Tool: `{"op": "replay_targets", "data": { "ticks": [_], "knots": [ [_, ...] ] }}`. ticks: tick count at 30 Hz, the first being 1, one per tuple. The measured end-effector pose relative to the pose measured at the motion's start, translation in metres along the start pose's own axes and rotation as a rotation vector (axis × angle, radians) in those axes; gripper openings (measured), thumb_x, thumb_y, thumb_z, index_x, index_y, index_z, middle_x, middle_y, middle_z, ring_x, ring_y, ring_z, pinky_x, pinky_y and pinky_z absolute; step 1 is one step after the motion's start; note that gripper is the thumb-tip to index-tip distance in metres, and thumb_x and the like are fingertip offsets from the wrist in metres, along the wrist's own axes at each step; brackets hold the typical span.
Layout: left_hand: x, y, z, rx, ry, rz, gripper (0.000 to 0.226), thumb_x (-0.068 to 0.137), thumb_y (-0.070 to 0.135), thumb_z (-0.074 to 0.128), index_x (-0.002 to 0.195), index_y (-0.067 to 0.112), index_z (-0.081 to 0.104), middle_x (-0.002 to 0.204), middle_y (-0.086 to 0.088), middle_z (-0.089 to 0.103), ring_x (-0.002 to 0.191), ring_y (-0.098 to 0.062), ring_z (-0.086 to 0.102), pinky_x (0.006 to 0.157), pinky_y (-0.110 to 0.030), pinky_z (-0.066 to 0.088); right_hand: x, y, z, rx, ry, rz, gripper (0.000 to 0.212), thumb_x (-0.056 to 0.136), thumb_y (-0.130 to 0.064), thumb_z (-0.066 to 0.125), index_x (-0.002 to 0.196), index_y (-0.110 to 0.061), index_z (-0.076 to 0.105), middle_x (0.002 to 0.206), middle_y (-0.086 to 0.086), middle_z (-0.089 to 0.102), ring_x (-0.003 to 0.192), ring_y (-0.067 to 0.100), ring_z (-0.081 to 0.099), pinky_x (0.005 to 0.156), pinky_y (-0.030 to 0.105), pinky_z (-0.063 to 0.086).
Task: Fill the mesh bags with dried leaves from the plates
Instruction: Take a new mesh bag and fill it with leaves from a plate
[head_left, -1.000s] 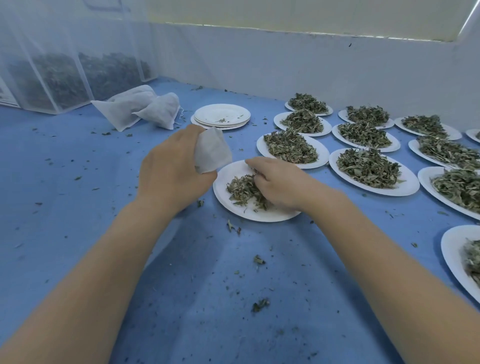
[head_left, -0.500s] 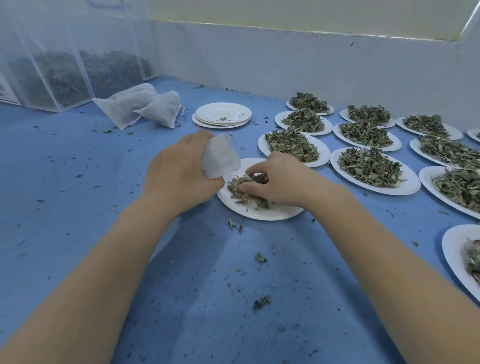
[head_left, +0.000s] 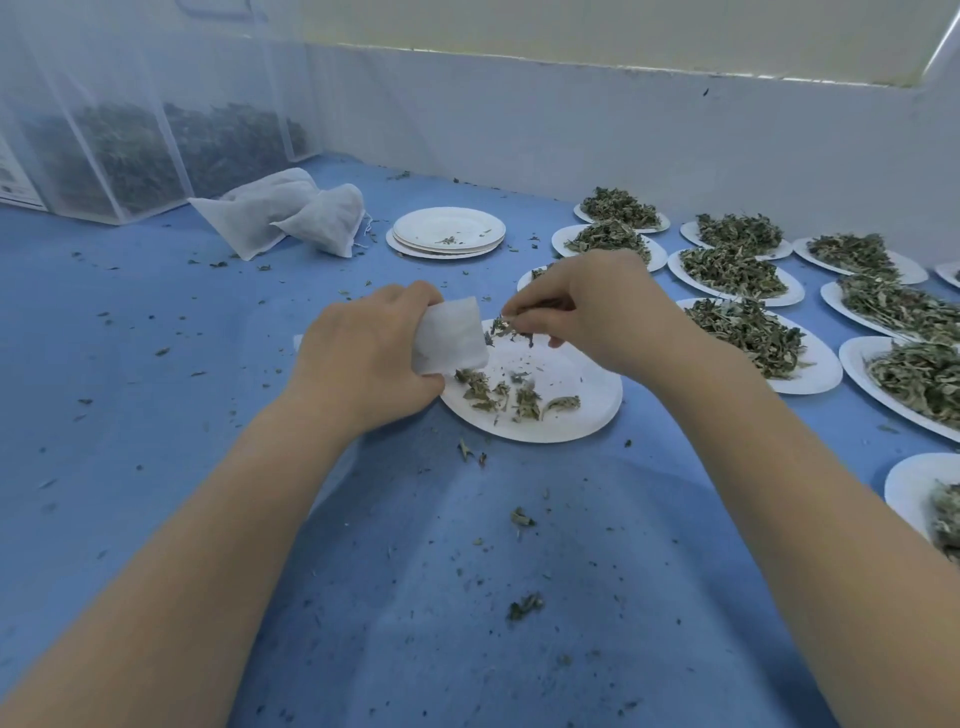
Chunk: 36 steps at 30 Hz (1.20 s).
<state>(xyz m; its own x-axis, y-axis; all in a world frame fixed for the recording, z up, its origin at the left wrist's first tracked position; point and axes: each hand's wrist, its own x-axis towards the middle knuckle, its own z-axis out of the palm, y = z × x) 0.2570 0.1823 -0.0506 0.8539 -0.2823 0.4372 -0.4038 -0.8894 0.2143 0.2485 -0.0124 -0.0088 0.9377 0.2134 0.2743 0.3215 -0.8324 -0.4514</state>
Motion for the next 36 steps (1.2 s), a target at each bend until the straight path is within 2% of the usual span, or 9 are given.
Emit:
{"op": "replay_targets", "data": {
  "ticks": [2,6,9,13,15,18,24,33,36],
  "knots": [
    [0.000,0.003,0.000,0.045,0.017,0.034,0.048,0.071,0.027,0.068,0.115,0.019,0.053,0.106,-0.003,0.061,0.088,-0.031,0.056,0.067,-0.029,0.029,0.001,-0.005,0.000,0.017,-0.008,-0.041,0.012,0.083,-0.020,0.070,0.091,-0.029,0.075,0.073,-0.012,0.071,0.062,0.002,0.063,0.054,0.002,0.037],
    [-0.001,0.011,-0.001,-0.031,0.038,0.041,0.051,0.067,0.027,0.068,0.116,0.018,0.053,0.102,-0.004,0.060,0.085,-0.033,0.055,0.065,-0.031,0.033,0.000,-0.013,0.012,0.032,0.051,-0.116,0.015,0.077,-0.011,0.070,0.084,-0.024,0.075,0.043,-0.027,0.052,0.054,-0.014,0.052,0.062,0.000,0.035],
    [-0.001,0.014,-0.001,-0.132,0.046,0.015,0.049,0.066,0.028,0.067,0.112,0.019,0.053,0.095,-0.002,0.059,0.083,-0.030,0.055,0.064,-0.032,0.037,-0.002,-0.017,0.014,0.207,0.130,-0.125,0.021,0.076,-0.010,0.071,0.078,-0.031,0.072,0.060,-0.025,0.059,0.060,-0.012,0.054,0.068,0.003,0.041],
    [0.000,0.013,0.000,-0.252,0.070,-0.066,0.048,0.064,0.029,0.071,0.109,0.024,0.053,0.095,0.005,0.056,0.082,-0.021,0.050,0.067,-0.032,0.039,-0.006,-0.022,0.007,0.369,0.018,-0.081,0.026,0.079,-0.014,0.070,0.075,-0.040,0.067,0.068,-0.025,0.067,0.070,-0.007,0.062,0.069,0.009,0.047],
    [0.002,0.011,0.001,-0.288,0.088,-0.099,0.047,0.063,0.031,0.072,0.106,0.025,0.054,0.093,0.008,0.055,0.084,-0.018,0.049,0.069,-0.032,0.040,-0.008,-0.023,0.002,0.414,-0.030,-0.049,0.018,0.080,-0.017,0.070,0.082,-0.035,0.071,0.070,-0.021,0.069,0.069,-0.006,0.064,0.058,0.005,0.043],
    [0.002,0.009,0.001,-0.324,0.121,-0.119,0.046,0.063,0.031,0.073,0.104,0.024,0.055,0.089,0.009,0.054,0.086,-0.019,0.052,0.071,-0.035,0.045,-0.010,-0.022,-0.004,0.472,-0.092,-0.026,0.017,0.080,-0.011,0.071,0.090,-0.024,0.073,0.059,-0.021,0.066,0.052,-0.009,0.057,0.048,0.000,0.034],
    [0.000,0.011,0.000,-0.403,0.146,-0.127,0.042,0.064,0.026,0.074,0.102,0.023,0.057,0.089,0.007,0.059,0.086,-0.020,0.055,0.073,-0.040,0.048,-0.009,-0.023,-0.003,0.479,-0.038,-0.092,0.021,0.076,-0.007,0.074,0.084,-0.025,0.073,0.078,-0.009,0.073,0.073,0.003,0.069,0.072,0.013,0.053],
    [-0.003,0.019,-0.003,-0.434,0.126,-0.131,0.045,0.059,0.036,0.064,0.102,0.027,0.056,0.090,0.010,0.062,0.087,-0.019,0.056,0.076,-0.040,0.048,-0.007,-0.029,0.003,0.312,0.031,-0.099,0.025,0.082,-0.015,0.070,0.102,-0.030,0.073,0.087,-0.016,0.072,0.085,-0.009,0.062,0.080,0.005,0.046],
    [-0.001,0.017,-0.002,-0.403,0.115,-0.151,0.044,0.064,0.031,0.072,0.104,0.025,0.055,0.091,0.004,0.062,0.086,-0.023,0.056,0.075,-0.043,0.048,-0.008,-0.027,0.000,0.332,0.046,-0.093,0.020,0.076,-0.015,0.074,0.088,-0.031,0.072,0.081,-0.011,0.072,0.076,-0.002,0.067,0.076,0.011,0.050]
  ]
}}
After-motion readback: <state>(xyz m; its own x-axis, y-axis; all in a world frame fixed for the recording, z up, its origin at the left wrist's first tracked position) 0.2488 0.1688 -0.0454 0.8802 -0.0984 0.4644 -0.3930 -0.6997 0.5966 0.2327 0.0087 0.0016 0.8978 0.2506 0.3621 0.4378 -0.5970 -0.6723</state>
